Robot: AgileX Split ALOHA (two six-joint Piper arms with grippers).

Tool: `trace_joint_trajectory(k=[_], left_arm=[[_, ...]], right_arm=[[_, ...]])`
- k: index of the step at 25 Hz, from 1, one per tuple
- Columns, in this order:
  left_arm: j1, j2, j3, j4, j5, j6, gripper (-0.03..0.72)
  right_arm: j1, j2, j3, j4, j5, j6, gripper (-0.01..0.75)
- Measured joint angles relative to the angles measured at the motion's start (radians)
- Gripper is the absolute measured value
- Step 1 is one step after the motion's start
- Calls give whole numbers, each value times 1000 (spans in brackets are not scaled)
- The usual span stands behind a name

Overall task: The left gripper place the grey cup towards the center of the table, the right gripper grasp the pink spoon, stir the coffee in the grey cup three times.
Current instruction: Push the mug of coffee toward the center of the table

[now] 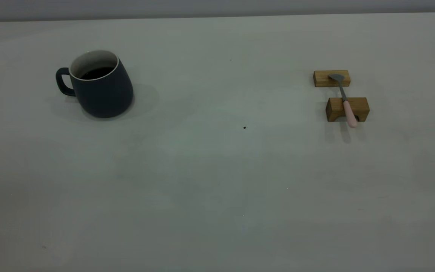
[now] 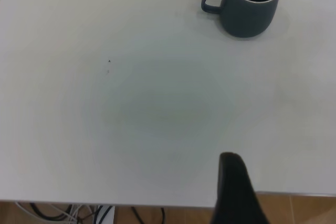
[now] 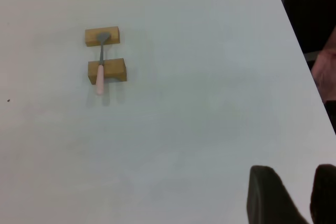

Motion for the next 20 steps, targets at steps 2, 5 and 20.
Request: trace_joint_trajectory(k=[2,5,20], left_arm=[[0,16,-2,7,1,0,528],[0,144,-30,44,0,0,528],[0,1243,-245,144,-440,8,528]], right_arm=[[0,0,0,0,0,0,241],[0,0,0,0,0,0,241],[0,0,0,0,0,0,241]])
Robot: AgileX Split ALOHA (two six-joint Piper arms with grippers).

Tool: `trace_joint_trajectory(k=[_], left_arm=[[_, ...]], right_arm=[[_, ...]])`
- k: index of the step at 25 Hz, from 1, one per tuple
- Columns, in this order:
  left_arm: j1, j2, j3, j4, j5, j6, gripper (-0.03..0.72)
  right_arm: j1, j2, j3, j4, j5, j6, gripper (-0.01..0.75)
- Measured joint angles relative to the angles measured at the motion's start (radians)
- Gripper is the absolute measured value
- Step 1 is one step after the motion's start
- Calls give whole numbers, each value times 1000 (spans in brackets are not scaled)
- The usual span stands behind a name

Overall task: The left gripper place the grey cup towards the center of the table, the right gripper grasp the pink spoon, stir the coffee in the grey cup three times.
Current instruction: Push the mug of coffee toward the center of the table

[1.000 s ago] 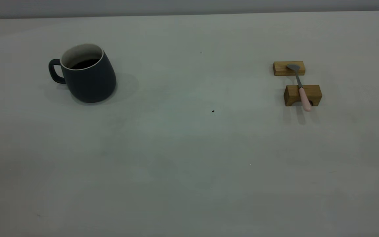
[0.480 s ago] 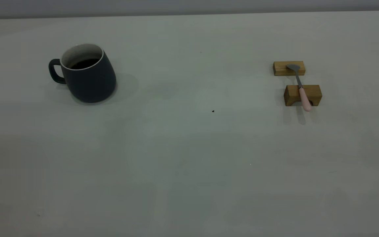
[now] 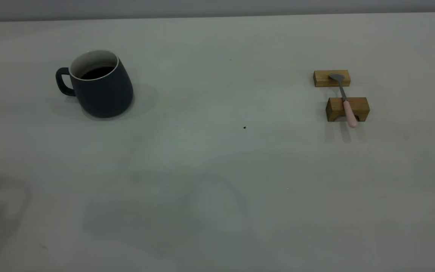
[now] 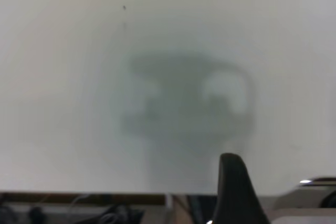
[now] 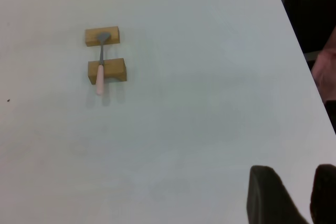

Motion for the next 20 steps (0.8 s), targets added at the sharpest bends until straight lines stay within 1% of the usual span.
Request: trace_joint_trajectory(k=[4,6,8,14,17,20], left_arm=[[0,302,-181,33,-34,70,528],[0,441,-270,31,-46,147,528],[0,556,-359,7,-49,262,528],[0,857,-625,-104,-30,777,528],[0,969,-739,-129,-30,983,528],[0,1055,-828,-199,-31,1193,528]], right_arm=[[0,0,0,0,0,0,241],[0,0,0,0,0,0,241],[0,0,0,0,0,0,241],[0,0,0,0,0,0,241],[0,0,0,0,0,0,241],[0,0,0,0,0,0,241]])
